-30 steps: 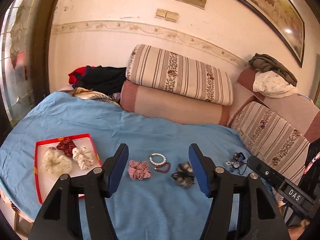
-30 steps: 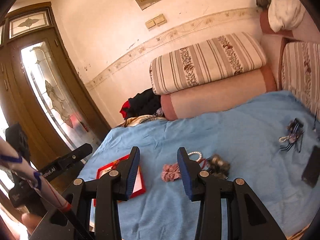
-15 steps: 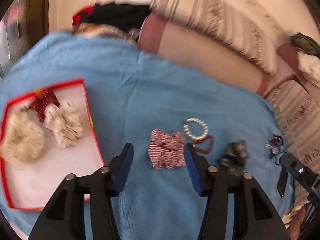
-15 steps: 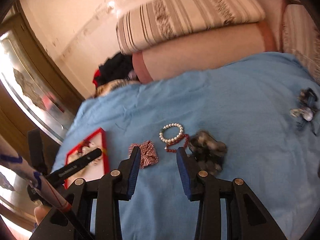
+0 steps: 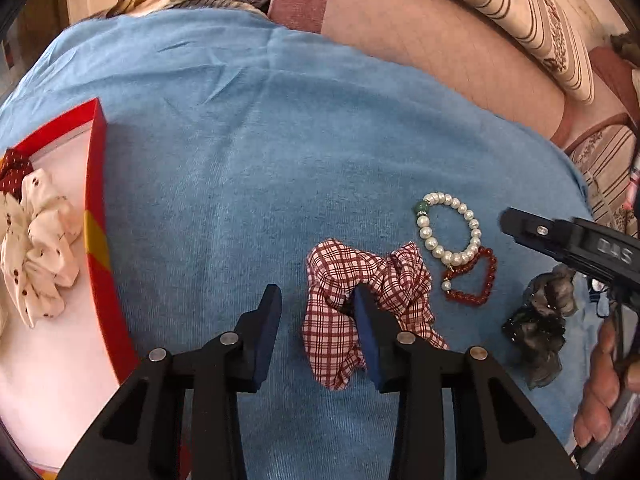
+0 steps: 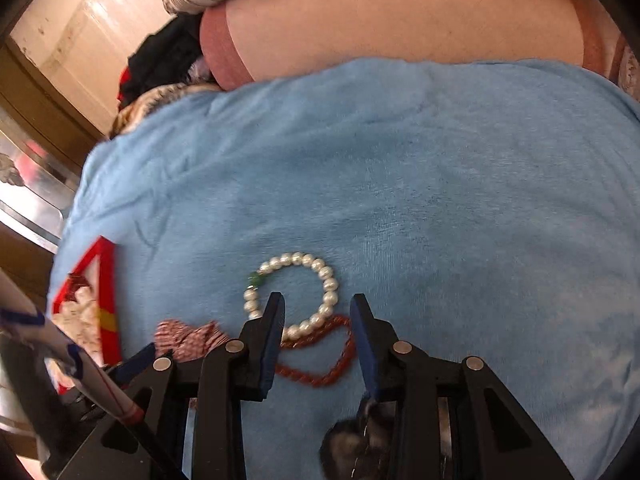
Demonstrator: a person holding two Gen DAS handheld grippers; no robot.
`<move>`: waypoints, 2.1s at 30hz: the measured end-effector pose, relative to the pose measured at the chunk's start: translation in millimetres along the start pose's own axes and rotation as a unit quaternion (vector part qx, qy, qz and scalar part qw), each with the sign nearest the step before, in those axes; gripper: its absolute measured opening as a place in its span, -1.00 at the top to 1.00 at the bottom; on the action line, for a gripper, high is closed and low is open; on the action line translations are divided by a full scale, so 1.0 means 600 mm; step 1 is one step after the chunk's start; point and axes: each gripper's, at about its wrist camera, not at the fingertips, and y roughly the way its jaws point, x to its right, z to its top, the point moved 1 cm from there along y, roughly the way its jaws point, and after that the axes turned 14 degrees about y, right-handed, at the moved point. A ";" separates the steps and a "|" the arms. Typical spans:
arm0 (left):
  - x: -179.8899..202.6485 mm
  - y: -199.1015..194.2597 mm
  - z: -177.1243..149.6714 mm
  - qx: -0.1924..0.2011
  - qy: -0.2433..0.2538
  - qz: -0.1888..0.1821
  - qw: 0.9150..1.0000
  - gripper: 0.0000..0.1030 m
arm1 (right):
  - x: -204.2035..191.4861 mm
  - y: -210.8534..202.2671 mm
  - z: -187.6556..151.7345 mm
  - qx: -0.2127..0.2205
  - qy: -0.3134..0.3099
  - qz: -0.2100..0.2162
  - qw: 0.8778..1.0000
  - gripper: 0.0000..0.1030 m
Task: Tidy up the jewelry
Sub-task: 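Close left tool on plaid scrunchie while right tool grips pearl bracelet, then lift plaid scrunchie in left tool and pearl bracelet in right tool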
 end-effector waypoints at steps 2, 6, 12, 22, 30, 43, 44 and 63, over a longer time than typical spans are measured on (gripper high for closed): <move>0.002 0.005 0.002 0.001 0.004 0.007 1.000 0.30 | -0.003 0.015 0.005 -0.004 -0.004 -0.006 1.000 0.33; 0.007 0.016 0.006 0.001 0.016 0.021 1.000 0.30 | -0.016 0.043 0.012 -0.005 -0.024 -0.043 0.999 0.51; 0.032 0.027 0.008 0.011 0.062 0.066 0.996 0.34 | -0.043 0.084 0.006 0.012 -0.086 -0.104 0.991 0.69; 0.024 -0.001 0.014 0.047 0.046 0.024 0.998 0.89 | -0.033 -0.051 -0.013 0.135 -0.060 -0.056 0.988 0.81; 0.026 -0.043 0.019 0.092 0.043 0.011 0.995 0.89 | -0.002 -0.158 -0.054 0.170 -0.025 0.022 0.985 0.81; 0.041 -0.074 0.022 0.132 0.074 0.051 0.987 0.89 | -0.035 -0.171 -0.097 0.177 -0.054 0.086 0.979 0.81; 0.042 -0.076 0.022 0.135 0.075 0.058 0.986 0.89 | -0.036 -0.169 -0.098 0.175 -0.054 0.088 0.979 0.81; 0.062 -0.102 0.014 0.163 0.104 0.110 0.975 0.89 | -0.065 -0.173 -0.122 0.176 -0.081 0.104 0.976 0.81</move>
